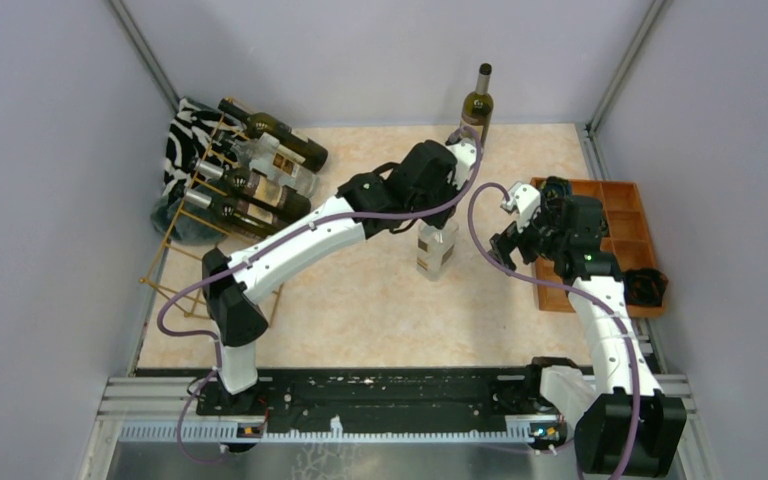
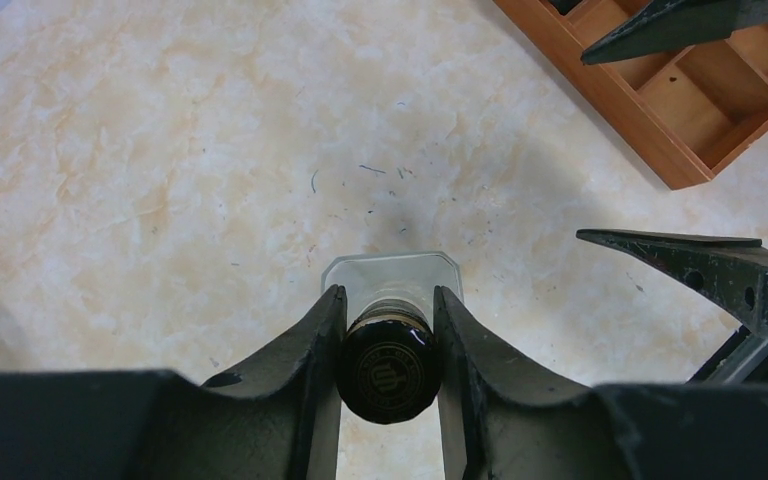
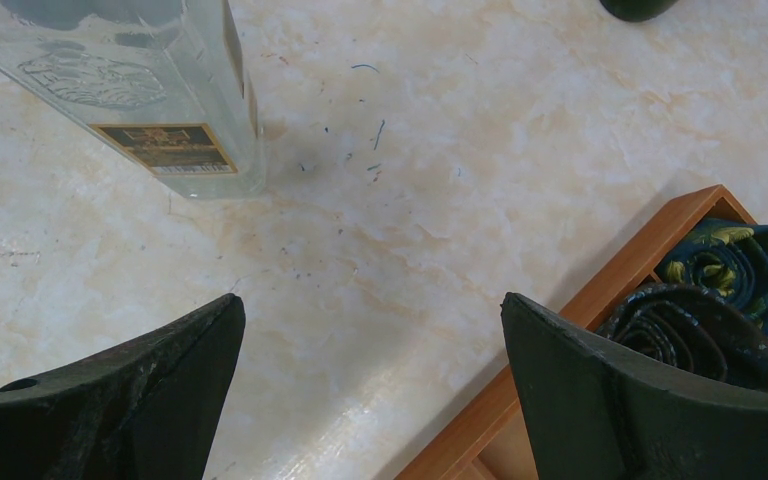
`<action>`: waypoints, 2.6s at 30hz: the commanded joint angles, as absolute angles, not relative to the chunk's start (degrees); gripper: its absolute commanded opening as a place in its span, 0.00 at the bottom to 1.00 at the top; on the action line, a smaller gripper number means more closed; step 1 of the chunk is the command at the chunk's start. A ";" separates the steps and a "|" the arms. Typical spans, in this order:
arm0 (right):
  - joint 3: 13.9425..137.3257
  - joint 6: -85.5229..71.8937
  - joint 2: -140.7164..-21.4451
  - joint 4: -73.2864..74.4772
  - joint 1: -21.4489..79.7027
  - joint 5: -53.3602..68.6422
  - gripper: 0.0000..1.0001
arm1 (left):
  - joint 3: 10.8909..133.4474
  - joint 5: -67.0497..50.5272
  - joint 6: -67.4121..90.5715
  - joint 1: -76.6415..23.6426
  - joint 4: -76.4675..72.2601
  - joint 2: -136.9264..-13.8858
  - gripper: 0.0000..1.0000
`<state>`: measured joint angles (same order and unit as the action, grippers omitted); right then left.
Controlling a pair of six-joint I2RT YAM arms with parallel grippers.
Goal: Put the wine bottle on the wine rack
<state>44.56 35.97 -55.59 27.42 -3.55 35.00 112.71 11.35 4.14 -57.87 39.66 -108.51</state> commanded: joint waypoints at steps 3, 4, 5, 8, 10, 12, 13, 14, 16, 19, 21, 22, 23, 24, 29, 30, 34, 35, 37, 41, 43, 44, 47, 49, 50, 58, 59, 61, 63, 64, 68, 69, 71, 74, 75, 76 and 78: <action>45.07 36.21 -54.75 25.22 -3.96 36.03 0.98 | 113.62 11.74 3.69 -58.01 40.59 -107.45 0.01; 45.09 36.21 -54.76 25.32 -3.96 36.10 0.98 | 112.94 12.23 3.64 -57.94 39.96 -106.21 0.00; 45.09 36.21 -54.76 25.35 -3.96 36.16 0.98 | 111.84 12.28 3.63 -57.57 39.19 -104.64 0.00; 45.18 36.21 -54.83 25.39 -3.96 36.38 0.98 | 107.94 6.94 5.07 -53.71 36.26 -99.04 0.00; 45.15 36.29 -54.89 25.48 -3.96 36.41 0.98 | 104.02 0.03 7.28 -49.45 33.47 -94.72 0.00; 45.18 36.30 -54.84 25.49 -3.96 36.47 0.98 | 99.16 -7.75 9.98 -44.36 30.09 -90.42 0.00; 45.18 36.30 -54.84 25.49 -3.98 36.52 0.98 | 96.69 -10.53 11.07 -41.92 28.67 -88.24 0.00; 45.18 36.34 -54.84 25.51 -3.96 36.52 0.98 | 94.60 -12.88 11.94 -39.75 27.57 -86.46 0.00; 45.18 36.36 -54.87 25.49 -3.96 36.63 0.98 | 89.68 -16.84 13.49 -35.64 25.49 -82.86 0.00; 45.18 36.35 -55.00 25.49 -3.96 36.80 0.98 | 84.50 -22.51 15.65 -29.72 23.52 -78.04 0.00; 45.18 36.30 -55.07 25.49 -3.96 36.87 0.98 | 82.13 -25.46 16.43 -26.23 23.57 -75.08 0.00; 45.18 36.30 -55.12 25.49 -3.96 36.91 0.98 | 81.23 -26.61 16.70 -24.46 23.80 -73.35 0.00; 45.18 36.38 -55.18 25.49 -3.96 36.91 0.98 | 80.28 -27.53 16.89 -22.72 24.02 -71.96 0.00; 45.18 36.31 -55.24 25.49 -3.96 36.99 0.98 | 79.36 -28.64 17.18 -20.90 24.20 -70.68 0.00; 45.11 36.39 -55.44 25.62 -3.96 37.17 0.98 | 76.47 -33.66 17.43 -13.09 26.70 -66.59 0.00; 45.09 36.39 -55.48 25.58 -3.96 37.22 0.98 | 76.02 -34.36 17.34 -11.65 27.24 -65.99 0.00; 45.09 36.39 -55.69 25.58 -3.96 37.26 0.98 | 73.13 -34.47 16.86 -6.55 29.00 -62.97 0.00; 45.09 36.39 -55.72 25.58 -3.96 37.34 0.98 | 72.77 -32.74 16.08 -5.95 30.16 -62.20 0.00; 45.14 36.46 -55.85 25.66 -3.96 37.48 0.98 | 72.48 -26.94 14.21 -5.48 32.69 -60.90 0.00; 45.18 36.56 -56.07 25.84 -3.96 37.79 0.98 | 71.64 -20.59 11.62 -4.06 35.80 -58.31 0.00; 45.18 36.65 -56.09 25.93 -3.96 37.94 0.98 | 71.29 -19.43 10.57 -3.13 36.83 -57.92 0.00; 45.18 36.65 -56.09 25.93 -3.96 37.95 0.98 | 71.12 -18.90 10.10 -2.72 37.20 -57.84 0.00; 45.18 36.74 -56.14 25.93 -3.96 37.96 0.98 | 71.32 -17.81 8.54 -0.90 38.34 -57.51 0.00; 45.18 36.74 -56.15 25.93 -3.96 37.95 0.98 | 71.56 -17.90 7.82 -0.44 38.81 -57.11 0.00; 45.18 36.74 -56.16 25.96 -3.96 38.03 0.98 | 71.91 -17.48 7.46 1.16 39.22 -57.03 0.00; 45.18 36.83 -56.26 26.02 -3.96 38.14 0.98 | 71.08 -11.50 4.93 3.07 39.80 -56.36 0.00; 45.18 36.83 -56.33 26.05 -3.96 38.14 0.98 | 71.00 -11.11 4.85 3.12 39.68 -56.25 0.00; 45.09 36.90 -56.40 26.02 -3.96 38.14 0.98 | 70.93 -10.50 4.71 3.19 39.38 -56.21 0.00; 45.09 36.91 -56.37 26.03 -3.96 38.14 0.98 | 70.82 -10.25 4.59 3.18 39.25 -56.38 0.00; 45.09 36.91 -56.40 26.02 -3.96 38.14 0.98 | 70.63 -10.27 4.47 3.17 39.17 -56.52 0.00; 45.09 36.91 -56.41 26.02 -3.96 38.13 0.98 | 70.09 -11.36 4.48 3.16 39.27 -57.55 0.00; 45.09 36.97 -56.42 26.05 -3.96 38.14 0.98 | 69.90 -11.65 4.50 3.16 39.37 -57.77 0.00; 45.09 37.00 -56.42 26.02 -3.96 38.19 0.98 | 69.56 -11.89 4.53 3.25 39.59 -58.16 0.00; 45.09 37.00 -56.43 26.08 -3.96 38.30 0.98 | 68.97 -11.31 4.54 3.39 39.65 -58.53 0.00; 45.09 37.07 -56.51 26.10 -3.97 38.36 0.98 | 68.65 -10.81 4.49 3.42 39.70 -58.61 0.00; 45.09 37.09 -56.51 26.10 -3.96 38.40 0.98 | 68.34 -9.85 4.48 3.52 39.68 -58.76 0.00; 45.09 37.09 -56.60 26.15 -3.96 38.45 0.98 | 67.47 -7.32 4.45 3.52 39.49 -58.80 0.00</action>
<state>44.56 36.45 -56.42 27.49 -3.55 37.15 68.38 -9.91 4.27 3.03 43.53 -59.09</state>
